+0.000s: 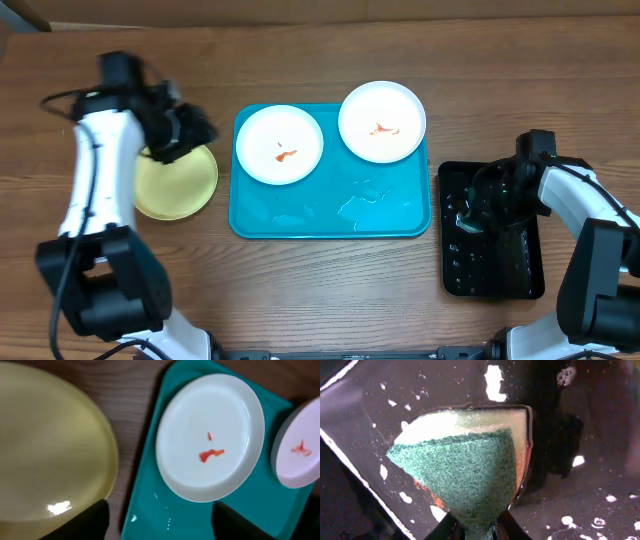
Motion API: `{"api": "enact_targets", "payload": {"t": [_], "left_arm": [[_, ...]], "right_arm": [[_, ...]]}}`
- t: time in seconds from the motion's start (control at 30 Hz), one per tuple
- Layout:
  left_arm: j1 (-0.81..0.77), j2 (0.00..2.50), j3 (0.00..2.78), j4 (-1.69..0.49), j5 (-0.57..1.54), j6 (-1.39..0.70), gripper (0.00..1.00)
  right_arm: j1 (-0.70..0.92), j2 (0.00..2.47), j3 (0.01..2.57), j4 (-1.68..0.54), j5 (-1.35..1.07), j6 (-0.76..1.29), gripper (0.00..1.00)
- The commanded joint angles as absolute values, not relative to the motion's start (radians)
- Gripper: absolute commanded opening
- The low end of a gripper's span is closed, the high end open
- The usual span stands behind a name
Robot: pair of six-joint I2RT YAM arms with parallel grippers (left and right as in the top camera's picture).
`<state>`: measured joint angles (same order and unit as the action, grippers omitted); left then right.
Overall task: Clean dirty plates on tray and stack at the side
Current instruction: 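Move the left gripper to the left white plate's rim and grasp it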
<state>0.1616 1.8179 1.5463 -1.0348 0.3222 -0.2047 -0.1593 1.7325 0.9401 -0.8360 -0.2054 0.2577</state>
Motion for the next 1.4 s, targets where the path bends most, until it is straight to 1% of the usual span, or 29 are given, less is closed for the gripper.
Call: {"api": "enact_targets", "payload": {"t": [0.0,0.1,0.17,0.37,0.5,0.53,0.6,0.8,0.9,1.03,1.2,1.37], "left_arm": [[0.046,1.820,1.566,-1.006,0.168,-0.165,0.74],[-0.036,1.827,1.566,-0.972,0.049,-0.191,0.78],[-0.069,1.839,1.566,-0.955,-0.010,-0.220,0.79],[-0.083,1.907,1.566,-0.929,-0.022,-0.274,0.77],[-0.087,1.981,1.566,-0.934,0.094,-0.278,0.68],[-0.089,2.000,1.566,-0.936,0.125,-0.278,0.63],[-0.096,2.040,1.566,-0.940,0.168,-0.278,0.57],[-0.104,2.119,1.566,-0.965,0.164,-0.279,0.45],[-0.100,2.116,1.567,-0.972,0.126,-0.313,0.45],[-0.100,2.111,1.570,-1.003,0.137,-0.343,0.41],[-0.126,2.111,1.569,-1.097,0.207,-0.344,0.41],[-0.170,2.111,1.569,-1.209,0.228,-0.344,0.42]], "right_arm": [[-0.159,1.779,0.886,-0.859,-0.158,0.257,0.19],[-0.159,1.779,0.886,-0.860,-0.158,0.257,0.19],[-0.159,1.779,0.886,-0.862,-0.157,0.257,0.19],[-0.159,1.779,0.886,-0.870,-0.157,0.257,0.20],[-0.159,1.779,0.886,-0.877,-0.158,0.257,0.20],[-0.159,1.779,0.886,-0.878,-0.158,0.258,0.20],[-0.159,1.779,0.886,-0.880,-0.157,0.257,0.19],[-0.159,1.779,0.886,-0.885,-0.158,0.257,0.20],[-0.159,1.779,0.886,-0.889,-0.158,0.257,0.20],[-0.159,1.779,0.886,-0.888,-0.157,0.257,0.20],[-0.159,1.779,0.886,-0.888,-0.157,0.257,0.20],[-0.159,1.779,0.886,-0.888,-0.157,0.257,0.20]]}}
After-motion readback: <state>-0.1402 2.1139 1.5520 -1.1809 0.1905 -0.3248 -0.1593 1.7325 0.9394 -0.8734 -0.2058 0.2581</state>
